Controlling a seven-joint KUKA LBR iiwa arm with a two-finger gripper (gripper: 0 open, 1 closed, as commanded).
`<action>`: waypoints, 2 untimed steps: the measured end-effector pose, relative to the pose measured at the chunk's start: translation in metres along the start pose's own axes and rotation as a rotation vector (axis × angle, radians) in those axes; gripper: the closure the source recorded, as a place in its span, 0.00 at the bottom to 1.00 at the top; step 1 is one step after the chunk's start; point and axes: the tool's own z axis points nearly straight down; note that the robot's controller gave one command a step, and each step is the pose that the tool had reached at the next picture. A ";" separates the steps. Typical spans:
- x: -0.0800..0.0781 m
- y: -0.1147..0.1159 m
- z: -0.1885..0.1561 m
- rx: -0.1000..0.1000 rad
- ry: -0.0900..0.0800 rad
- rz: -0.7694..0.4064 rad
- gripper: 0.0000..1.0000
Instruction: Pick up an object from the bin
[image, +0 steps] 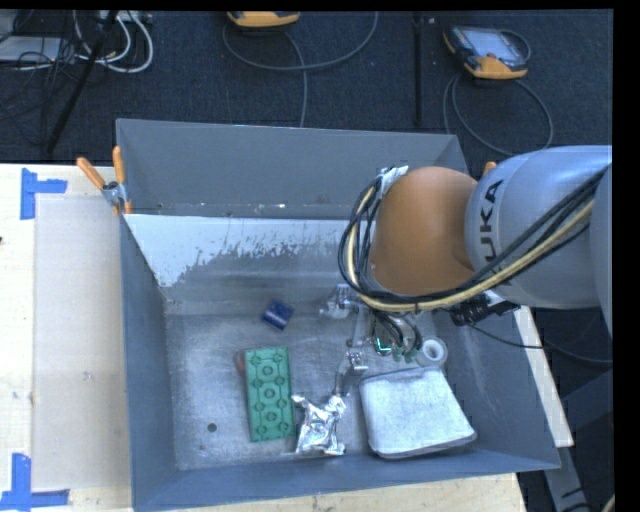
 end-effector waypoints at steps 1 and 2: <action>0.036 0.026 0.072 0.002 -0.019 -0.291 0.00; 0.059 0.080 0.071 0.005 -0.034 -0.449 0.00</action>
Offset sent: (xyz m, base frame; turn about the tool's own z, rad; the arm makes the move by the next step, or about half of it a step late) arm -0.0404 0.0265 -0.0759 -0.2943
